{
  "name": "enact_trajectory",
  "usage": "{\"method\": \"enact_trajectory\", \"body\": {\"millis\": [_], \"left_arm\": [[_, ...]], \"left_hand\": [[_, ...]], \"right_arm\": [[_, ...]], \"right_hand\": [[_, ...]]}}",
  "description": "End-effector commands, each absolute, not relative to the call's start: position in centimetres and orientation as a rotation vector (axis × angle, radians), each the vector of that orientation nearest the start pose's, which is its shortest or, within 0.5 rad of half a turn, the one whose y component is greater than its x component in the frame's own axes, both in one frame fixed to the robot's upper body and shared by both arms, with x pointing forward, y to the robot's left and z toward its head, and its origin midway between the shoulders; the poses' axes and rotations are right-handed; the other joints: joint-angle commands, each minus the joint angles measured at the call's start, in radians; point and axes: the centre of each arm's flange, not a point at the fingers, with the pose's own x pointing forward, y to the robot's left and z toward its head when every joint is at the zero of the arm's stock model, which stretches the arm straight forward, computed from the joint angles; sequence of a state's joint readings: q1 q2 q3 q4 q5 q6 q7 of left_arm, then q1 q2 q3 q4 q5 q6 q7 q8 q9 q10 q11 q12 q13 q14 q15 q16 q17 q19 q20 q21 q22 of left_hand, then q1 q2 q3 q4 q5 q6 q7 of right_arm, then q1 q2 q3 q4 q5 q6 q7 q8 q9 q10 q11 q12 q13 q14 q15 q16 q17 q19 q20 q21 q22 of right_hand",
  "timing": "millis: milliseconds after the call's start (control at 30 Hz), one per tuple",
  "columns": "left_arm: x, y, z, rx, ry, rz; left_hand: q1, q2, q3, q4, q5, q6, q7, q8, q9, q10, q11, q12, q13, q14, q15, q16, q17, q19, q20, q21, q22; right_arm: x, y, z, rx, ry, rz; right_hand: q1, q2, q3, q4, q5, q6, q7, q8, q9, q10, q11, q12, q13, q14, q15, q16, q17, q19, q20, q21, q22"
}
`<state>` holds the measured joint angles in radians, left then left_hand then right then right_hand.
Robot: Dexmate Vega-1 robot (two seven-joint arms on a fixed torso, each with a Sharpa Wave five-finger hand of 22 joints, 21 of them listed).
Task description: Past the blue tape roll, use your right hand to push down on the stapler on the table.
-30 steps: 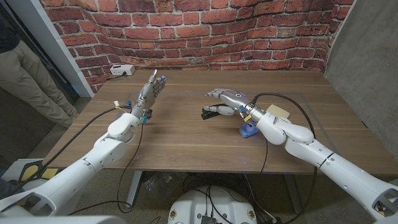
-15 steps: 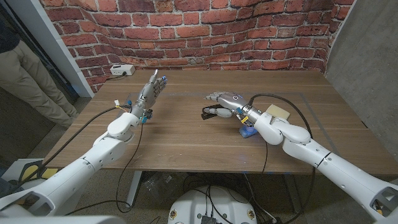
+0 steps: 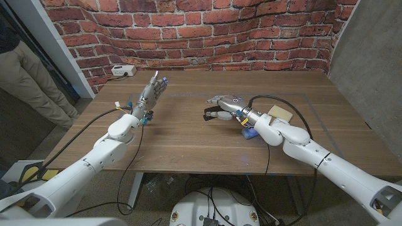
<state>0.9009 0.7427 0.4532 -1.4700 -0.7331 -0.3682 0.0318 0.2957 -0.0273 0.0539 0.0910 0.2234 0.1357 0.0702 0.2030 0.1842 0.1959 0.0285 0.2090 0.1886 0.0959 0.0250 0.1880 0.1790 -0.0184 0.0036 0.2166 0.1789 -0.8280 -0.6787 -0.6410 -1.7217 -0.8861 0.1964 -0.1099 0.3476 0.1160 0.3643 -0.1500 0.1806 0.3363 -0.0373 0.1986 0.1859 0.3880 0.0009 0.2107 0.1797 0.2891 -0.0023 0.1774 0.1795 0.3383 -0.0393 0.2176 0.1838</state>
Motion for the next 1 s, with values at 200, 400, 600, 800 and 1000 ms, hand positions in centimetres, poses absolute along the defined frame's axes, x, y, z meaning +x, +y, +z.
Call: {"method": "enact_trajectory", "body": {"millis": [200,400,600,800,1000], "left_arm": [[61.3,31.9,-1.5,0.056,-0.658,-0.227],[61.4,32.0,-1.6,0.052,-0.655,-0.228],[61.5,31.9,-1.7,0.05,-0.655,-0.233],[61.7,31.8,-1.7,0.049,-0.652,-0.237],[61.6,32.0,-1.9,0.047,-0.649,-0.232]], "left_hand": [[-0.002,0.003,-0.008,0.003,0.002,0.011,-0.001,-0.001,0.001,0.01,-0.004,0.002,0.002,0.004,-0.001,0.002,0.006,0.001,0.007,-0.004,0.004],[-0.002,0.004,-0.009,0.004,0.002,0.014,-0.001,-0.001,0.001,0.014,-0.006,0.003,0.002,0.004,0.0,0.002,0.005,0.001,0.008,-0.004,0.004],[-0.002,0.004,-0.011,0.004,0.003,0.016,-0.001,0.0,0.001,0.014,-0.005,0.002,0.002,0.006,0.001,0.002,0.005,0.0,0.009,-0.005,0.004],[-0.003,0.005,-0.012,0.005,0.003,0.017,0.0,0.0,0.001,0.014,-0.005,0.002,0.002,0.006,0.0,0.002,0.005,0.0,0.009,-0.005,0.004],[-0.003,0.005,-0.013,0.005,0.003,0.02,0.0,0.001,0.001,0.015,-0.006,0.002,0.002,0.006,0.001,0.002,0.005,-0.001,0.011,-0.006,0.004]], "right_arm": [[57.4,-11.3,-4.1,-1.64,-1.006,0.232],[57.5,-11.0,-4.3,-1.649,-1.003,0.236],[57.8,-11.3,-4.5,-1.659,-0.986,0.223],[57.9,-11.3,-4.8,-1.675,-0.986,0.211],[58.1,-11.3,-4.9,-1.684,-0.976,0.213]], "right_hand": [[-0.012,-0.015,-0.011,0.006,-0.003,0.005,0.007,-0.002,0.004,0.005,0.001,0.0,0.003,-0.006,0.003,0.004,0.005,-0.003,-0.007,-0.004,0.004],[-0.019,-0.018,-0.014,0.01,-0.004,0.017,-0.004,0.003,0.004,0.007,-0.003,0.0,0.004,-0.006,0.004,0.005,0.006,-0.003,-0.006,-0.003,0.004],[-0.024,-0.019,-0.015,0.013,-0.004,0.031,-0.007,0.008,0.004,0.009,-0.006,0.001,0.004,-0.007,0.002,0.005,0.006,-0.002,-0.008,-0.003,0.004],[-0.03,-0.02,-0.017,0.016,-0.004,0.045,-0.016,0.011,0.004,-0.007,-0.013,-0.005,0.004,-0.01,0.003,0.004,0.007,-0.005,-0.007,-0.004,0.004],[-0.033,-0.021,-0.018,0.018,-0.004,0.051,-0.022,0.012,0.004,-0.011,-0.017,-0.007,0.004,-0.014,0.005,0.003,0.007,-0.01,-0.008,-0.005,0.004]]}}
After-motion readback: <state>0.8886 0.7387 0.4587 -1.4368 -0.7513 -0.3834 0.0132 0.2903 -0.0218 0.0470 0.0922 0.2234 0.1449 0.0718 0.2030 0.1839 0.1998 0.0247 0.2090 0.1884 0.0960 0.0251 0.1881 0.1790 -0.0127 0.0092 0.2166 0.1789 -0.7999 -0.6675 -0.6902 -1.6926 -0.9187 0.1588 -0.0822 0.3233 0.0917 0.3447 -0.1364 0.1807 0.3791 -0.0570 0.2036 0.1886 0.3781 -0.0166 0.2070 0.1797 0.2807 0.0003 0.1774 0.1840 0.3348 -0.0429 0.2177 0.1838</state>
